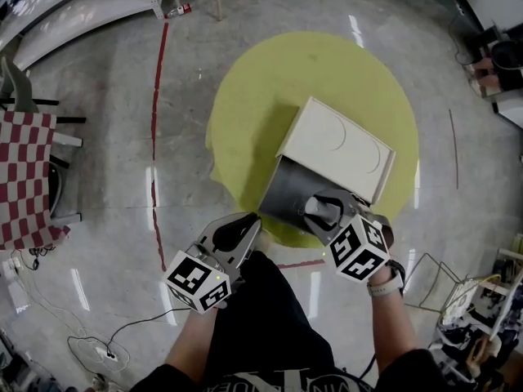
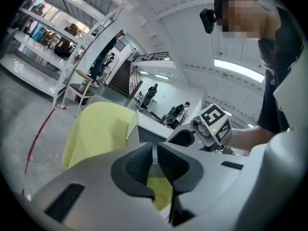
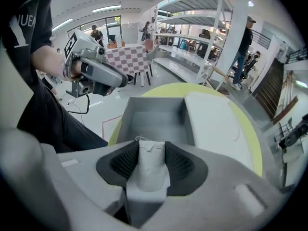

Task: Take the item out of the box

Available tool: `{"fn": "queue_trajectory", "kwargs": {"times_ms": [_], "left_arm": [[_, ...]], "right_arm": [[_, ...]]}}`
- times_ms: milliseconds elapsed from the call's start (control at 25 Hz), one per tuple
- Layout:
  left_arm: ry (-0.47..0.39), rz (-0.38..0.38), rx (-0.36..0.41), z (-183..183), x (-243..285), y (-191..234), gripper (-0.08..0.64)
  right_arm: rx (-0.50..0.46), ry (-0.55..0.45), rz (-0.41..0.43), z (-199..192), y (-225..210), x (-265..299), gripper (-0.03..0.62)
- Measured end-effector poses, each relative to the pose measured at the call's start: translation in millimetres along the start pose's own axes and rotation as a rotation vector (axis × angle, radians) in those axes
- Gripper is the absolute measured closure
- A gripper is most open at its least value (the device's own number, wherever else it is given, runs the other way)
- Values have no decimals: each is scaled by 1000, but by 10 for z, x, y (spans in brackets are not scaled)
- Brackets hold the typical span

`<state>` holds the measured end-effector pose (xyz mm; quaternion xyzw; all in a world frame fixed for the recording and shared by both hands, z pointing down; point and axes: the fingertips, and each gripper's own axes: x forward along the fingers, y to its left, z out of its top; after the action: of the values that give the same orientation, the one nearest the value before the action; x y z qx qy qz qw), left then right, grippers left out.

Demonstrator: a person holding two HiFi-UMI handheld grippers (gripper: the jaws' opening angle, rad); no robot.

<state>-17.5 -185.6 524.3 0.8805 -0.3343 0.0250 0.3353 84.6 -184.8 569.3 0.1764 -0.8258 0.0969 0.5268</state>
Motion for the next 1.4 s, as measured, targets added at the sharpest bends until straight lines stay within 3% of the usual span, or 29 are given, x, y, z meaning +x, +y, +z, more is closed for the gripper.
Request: {"fn": "queue_trajectory", "kwargs": {"times_ms": [280,760,1400], "left_arm": [[7,-21,39,125,97,-49,526],[28,-76,89,267,275,-261,526],[16,-100,152,548,339,-378,527]], "right_arm": [[137,-151,-113,78,-155,-259,430],[376,-416,-213,99,-271,-704,430],[564,-664,-316,77,-346,-1136,430]]}}
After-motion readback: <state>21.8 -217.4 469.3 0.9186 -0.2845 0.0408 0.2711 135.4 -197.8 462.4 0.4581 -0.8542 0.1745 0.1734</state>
